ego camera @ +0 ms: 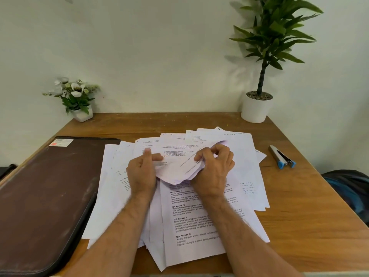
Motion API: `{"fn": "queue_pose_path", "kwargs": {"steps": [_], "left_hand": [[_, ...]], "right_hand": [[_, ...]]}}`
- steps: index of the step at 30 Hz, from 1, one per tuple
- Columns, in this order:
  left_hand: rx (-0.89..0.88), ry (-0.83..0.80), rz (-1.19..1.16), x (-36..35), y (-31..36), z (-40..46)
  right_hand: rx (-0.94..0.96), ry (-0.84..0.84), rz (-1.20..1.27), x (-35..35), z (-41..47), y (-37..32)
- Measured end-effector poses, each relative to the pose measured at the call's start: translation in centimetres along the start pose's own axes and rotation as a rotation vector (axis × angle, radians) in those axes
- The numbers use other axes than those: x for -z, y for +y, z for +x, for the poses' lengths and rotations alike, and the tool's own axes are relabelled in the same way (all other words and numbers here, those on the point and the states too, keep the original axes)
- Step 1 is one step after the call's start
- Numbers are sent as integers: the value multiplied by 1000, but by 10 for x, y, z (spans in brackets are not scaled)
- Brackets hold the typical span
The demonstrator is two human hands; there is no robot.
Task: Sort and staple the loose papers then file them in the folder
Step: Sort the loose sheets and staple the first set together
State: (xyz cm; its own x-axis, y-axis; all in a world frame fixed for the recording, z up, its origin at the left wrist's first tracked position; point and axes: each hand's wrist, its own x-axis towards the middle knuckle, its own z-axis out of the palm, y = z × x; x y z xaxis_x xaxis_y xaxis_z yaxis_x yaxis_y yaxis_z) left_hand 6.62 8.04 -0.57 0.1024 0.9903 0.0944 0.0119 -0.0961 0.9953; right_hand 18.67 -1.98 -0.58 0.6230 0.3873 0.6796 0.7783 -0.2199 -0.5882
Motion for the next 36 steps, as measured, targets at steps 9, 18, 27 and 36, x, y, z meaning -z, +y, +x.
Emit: {"fn": "queue_pose_path", "kwargs": {"steps": [9,18,27,36], "left_hand": [[-23,62,340,-1,3,2],[25,31,415,-7,11,6],[-119,35,481,-5,4,4],[-654,-213,285,-1,-14,-3]], "right_hand": [[28,37,-94,5,-1,4],[-12,-19,-93,8,2,5],[-36,-52,-88,4,0,3],[-96,-17,-24,3,-3,-3]]}}
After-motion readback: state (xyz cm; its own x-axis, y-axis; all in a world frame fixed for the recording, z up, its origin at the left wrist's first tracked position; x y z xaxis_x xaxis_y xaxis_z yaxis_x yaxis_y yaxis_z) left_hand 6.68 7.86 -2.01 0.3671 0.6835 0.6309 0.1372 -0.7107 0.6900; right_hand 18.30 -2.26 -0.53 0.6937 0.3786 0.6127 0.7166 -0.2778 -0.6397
